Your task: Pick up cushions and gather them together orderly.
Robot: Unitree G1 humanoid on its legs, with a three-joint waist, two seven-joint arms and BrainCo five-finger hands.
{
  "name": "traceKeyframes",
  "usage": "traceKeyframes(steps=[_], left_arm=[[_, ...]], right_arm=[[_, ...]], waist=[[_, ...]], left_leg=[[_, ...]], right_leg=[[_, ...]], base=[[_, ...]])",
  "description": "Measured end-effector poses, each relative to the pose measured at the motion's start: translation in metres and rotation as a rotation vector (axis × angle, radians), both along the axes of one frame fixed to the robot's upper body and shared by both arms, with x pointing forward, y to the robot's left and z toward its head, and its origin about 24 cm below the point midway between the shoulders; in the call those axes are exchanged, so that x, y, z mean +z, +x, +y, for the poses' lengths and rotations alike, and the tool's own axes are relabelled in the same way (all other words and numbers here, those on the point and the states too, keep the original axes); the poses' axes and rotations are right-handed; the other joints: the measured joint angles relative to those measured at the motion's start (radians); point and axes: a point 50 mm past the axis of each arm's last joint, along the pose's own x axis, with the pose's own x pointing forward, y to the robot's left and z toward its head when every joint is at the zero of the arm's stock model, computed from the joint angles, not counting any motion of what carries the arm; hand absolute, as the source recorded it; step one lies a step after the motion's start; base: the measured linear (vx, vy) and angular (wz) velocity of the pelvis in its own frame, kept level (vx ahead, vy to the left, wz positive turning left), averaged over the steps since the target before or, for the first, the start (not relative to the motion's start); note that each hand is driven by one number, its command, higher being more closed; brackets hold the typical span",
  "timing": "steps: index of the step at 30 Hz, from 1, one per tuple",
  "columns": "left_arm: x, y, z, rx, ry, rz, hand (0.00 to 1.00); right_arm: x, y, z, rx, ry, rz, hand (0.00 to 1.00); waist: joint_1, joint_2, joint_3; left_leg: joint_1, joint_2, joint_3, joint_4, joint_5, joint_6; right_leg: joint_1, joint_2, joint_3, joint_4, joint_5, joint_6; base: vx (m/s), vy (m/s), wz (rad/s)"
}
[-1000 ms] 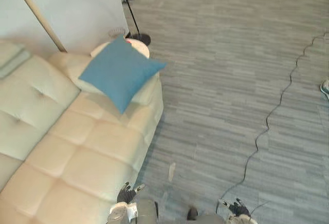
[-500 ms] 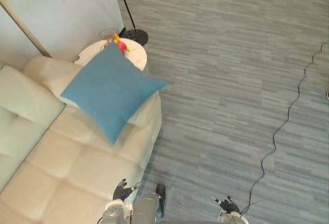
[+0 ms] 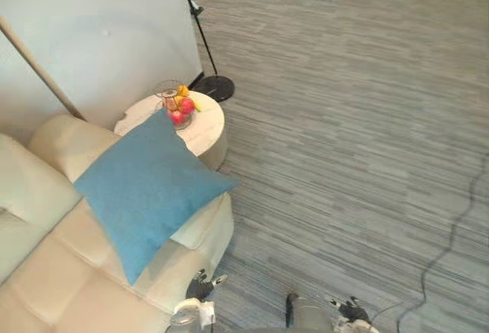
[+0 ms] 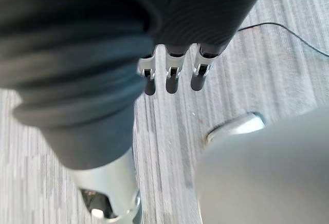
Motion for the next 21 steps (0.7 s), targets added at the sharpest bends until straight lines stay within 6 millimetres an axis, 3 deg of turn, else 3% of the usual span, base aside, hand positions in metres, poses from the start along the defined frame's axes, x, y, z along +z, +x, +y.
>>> traceKeyframes(steps=[1,2,4,7,10,11,12,14,16,17,19,20,21], left_arm=[[0.000,0.000,0.000,0.001,0.001,-0.002,0.00],[0.002,0.003,0.001,0.006,0.006,-0.020,0.00],[0.004,0.005,0.000,-0.001,0.011,-0.032,0.00],[0.004,0.006,-0.002,-0.016,0.011,-0.034,0.00],[0.003,0.007,-0.002,-0.050,0.020,-0.026,0.00],[0.004,0.009,-0.001,-0.053,0.024,-0.030,0.00],[0.005,0.011,0.003,-0.052,0.034,-0.036,0.00],[0.003,0.008,0.008,-0.052,0.046,-0.022,0.00],[0.001,0.005,0.011,-0.051,0.052,-0.005,0.00],[0.000,0.002,0.011,-0.054,0.052,0.010,0.00],[-0.001,0.001,0.009,-0.073,0.043,0.010,0.00],[0.000,0.002,0.009,-0.076,0.043,0.007,0.00],[0.001,0.002,0.015,-0.080,0.059,0.001,0.00]], right_arm=[[0.000,0.000,0.000,0.000,0.001,0.001,0.00],[-0.002,-0.005,0.002,-0.007,0.007,0.013,0.00],[-0.002,-0.006,0.003,-0.022,0.013,0.013,0.00],[-0.001,-0.003,0.003,-0.041,0.020,0.000,0.00],[-0.002,-0.006,0.002,-0.051,0.022,0.011,0.00],[-0.002,-0.005,0.002,-0.049,0.022,0.009,0.00],[-0.002,-0.003,0.002,-0.046,0.025,0.008,0.00],[-0.001,0.006,0.004,-0.038,0.030,-0.007,0.00],[-0.002,0.005,0.003,-0.037,0.029,-0.001,0.00],[-0.003,-0.001,0.003,-0.042,0.030,0.014,0.00],[-0.003,-0.010,0.002,-0.061,0.030,0.012,0.00],[-0.002,-0.010,0.003,-0.061,0.029,0.004,0.00],[-0.004,-0.014,0.006,-0.064,0.040,0.010,0.00]], waist=[[-0.001,0.001,0.003],[0.005,0.001,0.007],[0.016,-0.005,0.011],[0.016,-0.005,0.010],[0.009,0.001,0.014],[0.009,-0.003,0.017],[0.027,-0.005,0.018],[0.026,-0.009,0.016],[0.023,-0.014,0.013],[0.015,-0.016,0.012],[0.005,-0.029,0.007],[0.000,-0.039,0.009],[-0.013,-0.060,0.007]], left_leg=[[-0.021,0.007,0.004,0.046,0.017,0.000],[-0.089,0.047,0.041,0.194,0.075,0.021],[-0.099,0.083,0.138,0.198,0.059,0.044],[-0.114,0.064,0.276,0.010,0.041,0.050],[-0.086,0.042,0.451,-0.241,0.092,0.059],[-0.086,0.041,0.457,-0.251,0.093,0.061],[-0.092,0.037,0.456,-0.261,0.094,0.063],[-0.079,0.019,0.449,-0.276,0.089,0.070],[-0.046,-0.016,0.439,-0.302,0.077,0.089],[-0.014,-0.046,0.405,-0.333,0.061,0.104],[0.028,-0.092,0.328,-0.351,0.047,0.122],[0.036,-0.102,0.307,-0.351,0.044,0.124],[0.055,-0.116,0.256,-0.349,0.038,0.132]], right_leg=[[0.016,0.001,-0.015,-0.006,-0.004,-0.006],[0.085,0.009,-0.069,-0.036,-0.017,-0.026],[0.157,0.010,-0.106,-0.089,-0.018,-0.030],[0.199,-0.005,-0.162,-0.145,-0.018,-0.027],[0.219,-0.021,-0.232,-0.168,-0.030,0.002],[0.220,-0.022,-0.236,-0.181,-0.027,0.007],[0.231,-0.013,-0.239,-0.229,0.000,0.013],[0.260,-0.012,-0.238,-0.276,0.021,0.021],[0.276,-0.046,-0.241,-0.224,-0.003,0.051],[0.256,-0.082,-0.236,-0.100,-0.024,0.086],[0.151,-0.161,-0.197,0.239,-0.008,0.094],[0.127,-0.172,-0.172,0.312,0.008,0.092],[0.083,-0.174,-0.113,0.393,-0.033,0.099]], base=[[0.20,-0.316,0.94],[0.16,-0.256,0.74],[0.14,-0.197,0.66],[0.12,-0.049,0.56],[0.15,0.044,0.91],[0.13,0.069,0.43],[0.18,0.090,0.09],[0.16,0.078,0.04],[0.14,0.087,0.31],[0.13,0.095,0.67],[0.17,0.093,1.01],[0.20,0.012,1.33],[0.21,-0.068,1.41]])
